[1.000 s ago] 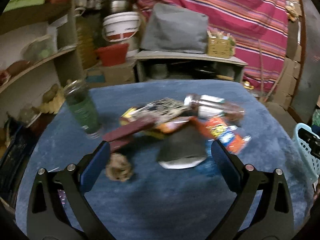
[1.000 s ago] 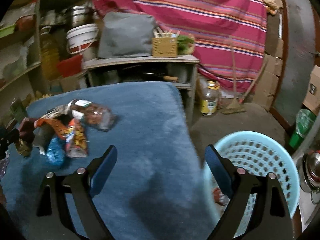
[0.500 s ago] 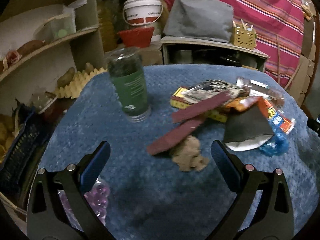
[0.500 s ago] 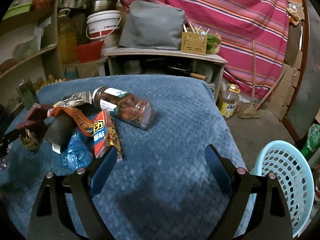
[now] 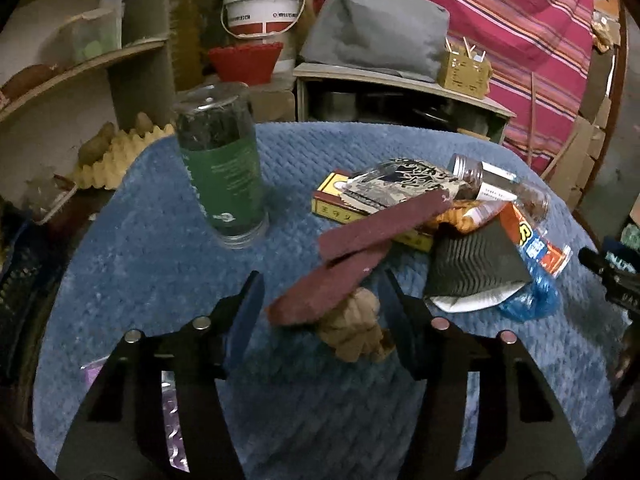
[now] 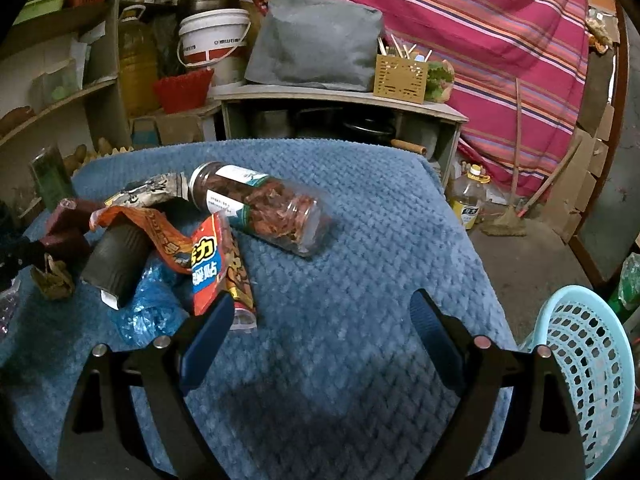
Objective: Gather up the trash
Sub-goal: 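Move both tools back over the remaining trash on the table, then lower the left tool onto the tan crumpled cloth and close it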
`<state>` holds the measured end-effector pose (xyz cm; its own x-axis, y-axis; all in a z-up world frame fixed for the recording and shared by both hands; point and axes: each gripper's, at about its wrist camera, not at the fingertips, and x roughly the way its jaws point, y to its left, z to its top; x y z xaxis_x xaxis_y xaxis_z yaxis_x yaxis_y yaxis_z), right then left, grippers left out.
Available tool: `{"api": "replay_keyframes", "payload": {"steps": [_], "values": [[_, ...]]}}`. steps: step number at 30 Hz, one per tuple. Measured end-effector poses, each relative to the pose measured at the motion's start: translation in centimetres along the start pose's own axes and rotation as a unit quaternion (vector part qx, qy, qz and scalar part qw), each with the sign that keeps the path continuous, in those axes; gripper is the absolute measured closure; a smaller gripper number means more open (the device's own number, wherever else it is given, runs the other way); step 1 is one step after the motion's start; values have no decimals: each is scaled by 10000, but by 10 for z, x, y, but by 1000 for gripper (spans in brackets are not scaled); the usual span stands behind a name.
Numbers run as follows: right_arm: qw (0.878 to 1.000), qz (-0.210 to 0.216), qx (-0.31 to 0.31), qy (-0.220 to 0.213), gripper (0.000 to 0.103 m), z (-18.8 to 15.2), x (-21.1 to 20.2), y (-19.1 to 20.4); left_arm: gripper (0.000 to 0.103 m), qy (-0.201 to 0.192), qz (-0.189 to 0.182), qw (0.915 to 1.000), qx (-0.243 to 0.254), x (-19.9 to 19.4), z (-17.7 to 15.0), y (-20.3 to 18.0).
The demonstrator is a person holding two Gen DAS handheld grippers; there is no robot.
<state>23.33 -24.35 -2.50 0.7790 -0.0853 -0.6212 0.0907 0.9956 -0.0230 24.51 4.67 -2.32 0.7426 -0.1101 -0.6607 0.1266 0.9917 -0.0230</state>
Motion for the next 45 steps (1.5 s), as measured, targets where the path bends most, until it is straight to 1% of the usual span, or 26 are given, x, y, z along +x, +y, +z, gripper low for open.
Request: {"api": "replay_keyframes", "payload": {"steps": [2,3,4,5,6,7,9,12,17,19,21,25,28,31,35,36,37,40,41,42,43,44,45], "values": [[10000,19,12,-10,15,0,-1,-1,47,-75,78,9999,94,-5,-1,1],[10000,22,13,-13,15,0,-1,-1,51,-118,85,9998,122,-8,-2,2],[10000,16,12,-11,15,0,0,0,59,-126,52,9998,133,-9,-1,2],[10000,22,12,-5,15,0,0,0,63,-112,10,9998,151,-8,-2,3],[10000,29,12,3,15,0,-1,0,74,-57,-23,9998,198,-5,-3,1],[10000,35,9,5,15,-1,-1,1,80,-2,-56,9997,251,-2,-4,0],[10000,46,-14,4,15,-1,-3,2,80,-22,-35,9991,422,0,-6,-7],[10000,59,-55,-24,15,-2,-7,5,80,-108,136,9974,704,-2,-8,-18],[9998,100,-139,-78,15,-5,-15,9,82,-121,227,9969,748,-7,-9,-19],[9997,110,-178,-105,15,-6,-18,10,85,-170,230,9969,731,-16,-8,-18],[9996,116,-205,-133,15,-6,-22,11,85,-280,224,9964,767,-30,-7,-20],[9996,116,-203,-170,15,-6,-27,9,85,-463,-17,9956,816,-56,-7,-27],[9996,119,-189,-172,15,-8,-29,8,85,-347,-385,9953,817,-64,-13,-35],[9995,121,-221,-184,15,-10,-33,8,87,-186,-466,9944,934,-62,-24,-42],[9992,115,-290,-231,15,-12,-40,7,88,-45,-442,9942,983,-58,-36,-43],[9992,107,-296,-232,15,-13,-41,6,94,-25,-415,9942,989,-58,-38,-42],[9993,99,-292,-230,15,-13,-41,4,103,43,-476,9940,988,-57,-39,-41],[9994,77,-247,-246,15,-14,-44,-1,103,159,-569,9934,984,-56,-39,-34],[9994,72,-239,-253,15,-14,-45,-2,103,128,-461,9940,980,-56,-39,-33],[9994,61,-232,-257,15,-14,-46,-3,100,111,-419,9944,965,-56,-38,-33],[9994,54,-226,-257,15,-14,-46,-3,85,125,-404,9948,924,-55,-37,-30],[9994,54,-221,-258,15,-14,-45,-4,77,124,-385,9953,879,-54,-37,-28],[9994,54,-224,-257,15,-15,-45,-4,56,73,-274,9963,813,-54,-35,-25]]}}
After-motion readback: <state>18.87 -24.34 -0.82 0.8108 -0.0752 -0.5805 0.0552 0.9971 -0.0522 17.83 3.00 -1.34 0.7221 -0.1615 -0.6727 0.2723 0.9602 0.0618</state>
